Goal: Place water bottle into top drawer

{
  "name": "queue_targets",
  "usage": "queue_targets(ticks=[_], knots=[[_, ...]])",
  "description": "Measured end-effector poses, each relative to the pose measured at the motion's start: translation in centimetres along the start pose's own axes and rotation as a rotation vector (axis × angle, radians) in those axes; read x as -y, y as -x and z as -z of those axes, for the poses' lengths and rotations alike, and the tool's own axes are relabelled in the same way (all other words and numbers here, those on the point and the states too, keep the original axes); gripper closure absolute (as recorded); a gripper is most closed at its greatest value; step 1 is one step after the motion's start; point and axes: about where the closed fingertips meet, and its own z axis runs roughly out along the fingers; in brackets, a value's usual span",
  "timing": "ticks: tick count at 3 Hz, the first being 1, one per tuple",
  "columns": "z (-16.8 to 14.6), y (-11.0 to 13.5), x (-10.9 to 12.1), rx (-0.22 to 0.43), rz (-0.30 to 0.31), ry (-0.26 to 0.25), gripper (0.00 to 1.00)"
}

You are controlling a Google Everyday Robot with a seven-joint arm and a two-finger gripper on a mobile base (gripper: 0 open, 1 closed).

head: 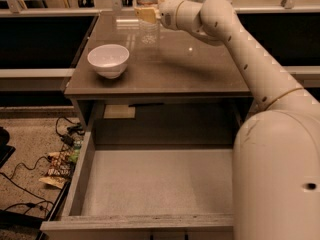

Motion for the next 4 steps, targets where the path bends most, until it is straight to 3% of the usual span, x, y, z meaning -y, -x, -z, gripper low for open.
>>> queue_targets(ticks=[2, 3, 4], knots=[[7.7, 7.2, -6.5, 0.022, 0.076, 0.002, 1.00], [12.2, 9.2, -11.1, 0.056, 0.099, -0.017, 1.00], [15.5, 7.3, -16.9, 0.056, 0.126, 0.038, 1.00]])
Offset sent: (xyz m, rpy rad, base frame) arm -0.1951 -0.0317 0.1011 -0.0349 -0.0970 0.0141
